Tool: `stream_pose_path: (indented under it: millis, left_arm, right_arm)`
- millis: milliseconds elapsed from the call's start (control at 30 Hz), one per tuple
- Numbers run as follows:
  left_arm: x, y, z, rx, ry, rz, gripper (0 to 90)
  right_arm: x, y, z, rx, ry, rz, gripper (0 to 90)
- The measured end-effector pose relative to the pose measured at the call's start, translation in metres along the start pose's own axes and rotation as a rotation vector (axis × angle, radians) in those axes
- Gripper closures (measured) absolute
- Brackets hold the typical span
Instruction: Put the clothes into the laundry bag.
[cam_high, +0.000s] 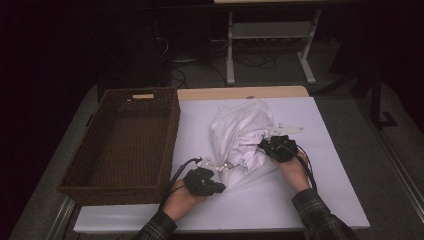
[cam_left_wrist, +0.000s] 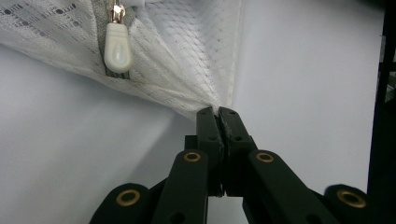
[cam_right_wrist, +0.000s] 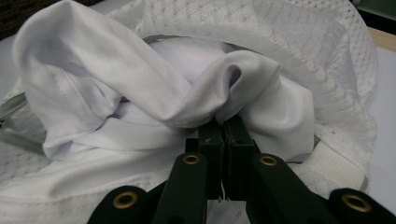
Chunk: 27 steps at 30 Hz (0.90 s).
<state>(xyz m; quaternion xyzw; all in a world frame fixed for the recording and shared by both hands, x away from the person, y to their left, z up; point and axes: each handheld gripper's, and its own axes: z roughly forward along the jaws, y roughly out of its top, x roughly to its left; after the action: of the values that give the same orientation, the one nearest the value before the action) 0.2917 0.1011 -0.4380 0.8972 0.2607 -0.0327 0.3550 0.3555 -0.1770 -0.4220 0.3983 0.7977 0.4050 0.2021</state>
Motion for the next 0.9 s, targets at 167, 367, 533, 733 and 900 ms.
stream_pose_path:
  millis: [167, 367, 533, 733, 900]
  left_arm:
    - [0.0, 0.0, 0.001, 0.005, -0.007, 0.0, 88.4]
    - [0.001, 0.0, 0.001, 0.009, -0.006, 0.003, 88.3]
    - [0.001, 0.0, 0.001, 0.008, -0.006, 0.004, 88.1]
    - [0.002, 0.0, 0.0, 0.005, -0.004, 0.003, 87.9]
    - [0.002, 0.0, -0.001, 0.0, -0.002, 0.004, 87.7]
  right_arm:
    - [-0.005, 0.004, 0.01, 0.006, -0.014, 0.011, 87.6]
    - [-0.005, 0.004, 0.015, 0.006, -0.018, 0.006, 87.2]
    - [-0.007, 0.004, 0.007, 0.014, 0.038, -0.006, 77.1]
    - [-0.011, -0.002, -0.008, 0.02, 0.158, -0.01, 50.2]
    - [-0.01, -0.009, -0.017, 0.023, 0.21, -0.006, 34.9]
